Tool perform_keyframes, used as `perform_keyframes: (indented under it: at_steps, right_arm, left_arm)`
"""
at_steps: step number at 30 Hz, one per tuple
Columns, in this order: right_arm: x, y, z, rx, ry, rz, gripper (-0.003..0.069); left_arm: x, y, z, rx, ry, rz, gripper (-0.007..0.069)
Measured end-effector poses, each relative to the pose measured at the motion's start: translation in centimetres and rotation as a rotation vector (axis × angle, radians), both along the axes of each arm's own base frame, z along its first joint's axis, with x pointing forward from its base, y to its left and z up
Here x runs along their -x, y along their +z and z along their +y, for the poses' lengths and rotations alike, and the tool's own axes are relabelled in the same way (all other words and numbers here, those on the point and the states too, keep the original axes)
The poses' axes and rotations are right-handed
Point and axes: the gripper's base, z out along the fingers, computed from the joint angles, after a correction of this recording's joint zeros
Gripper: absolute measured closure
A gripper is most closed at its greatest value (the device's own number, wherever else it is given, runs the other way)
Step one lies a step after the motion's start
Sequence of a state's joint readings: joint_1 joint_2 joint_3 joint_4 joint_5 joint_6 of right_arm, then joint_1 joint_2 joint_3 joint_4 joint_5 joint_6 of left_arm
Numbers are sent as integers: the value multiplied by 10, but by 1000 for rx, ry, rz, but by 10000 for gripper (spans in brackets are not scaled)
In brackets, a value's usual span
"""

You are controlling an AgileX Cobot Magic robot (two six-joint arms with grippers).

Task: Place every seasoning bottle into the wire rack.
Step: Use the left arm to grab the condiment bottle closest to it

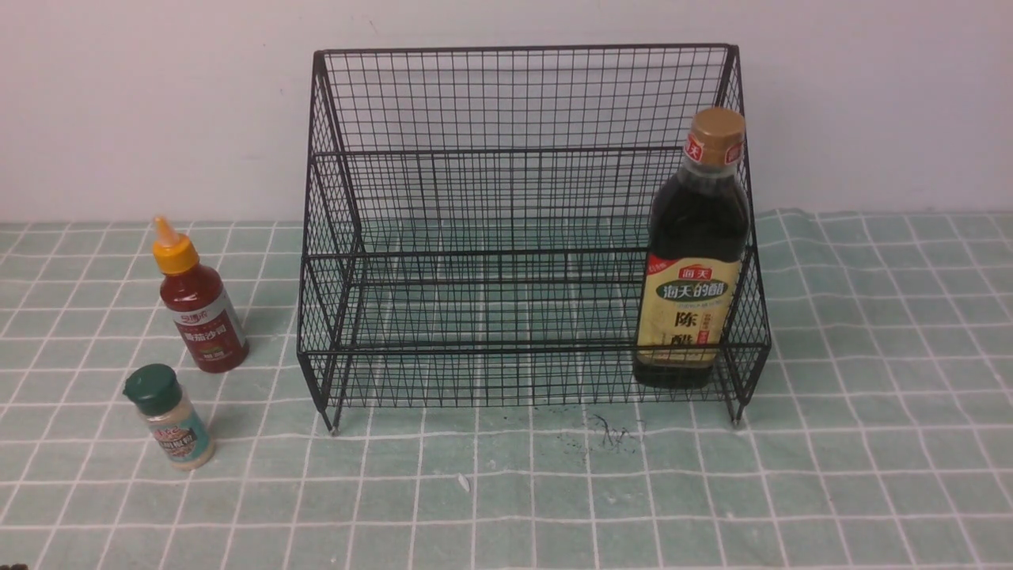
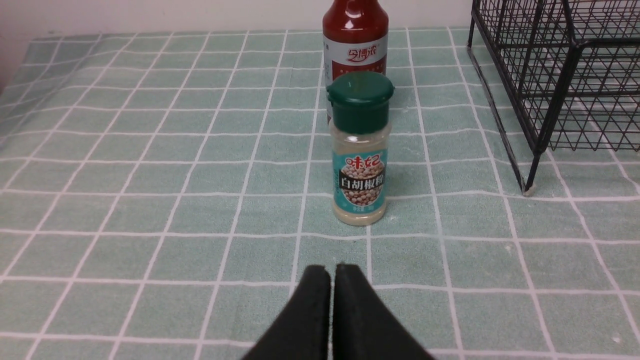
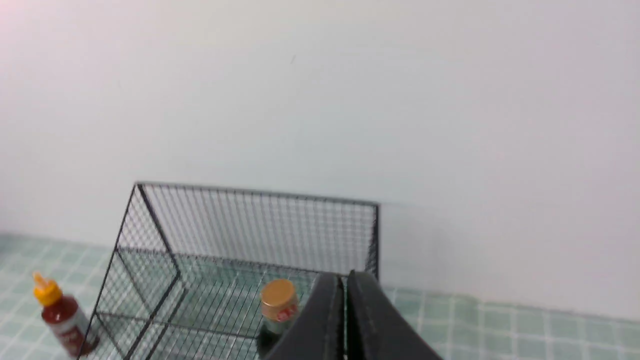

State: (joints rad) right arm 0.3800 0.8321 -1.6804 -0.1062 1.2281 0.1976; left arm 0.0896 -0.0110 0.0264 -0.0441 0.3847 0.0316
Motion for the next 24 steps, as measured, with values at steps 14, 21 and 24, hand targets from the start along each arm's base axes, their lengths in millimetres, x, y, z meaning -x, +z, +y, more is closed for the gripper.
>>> perform_keyframes:
  at_steps: [14,21,24]
  right_arm:
    - [54,-190,-12,-228,97,-297,671]
    - [41,-226,-5,-337,129,-473,671]
    - [38,-231,-4,-343,129,-481,671]
  left_arm:
    - [0,0,0,0,0,0,631]
    - [0,0,0,0,0,0,631]
    - [0,0,0,0,0,0,631]
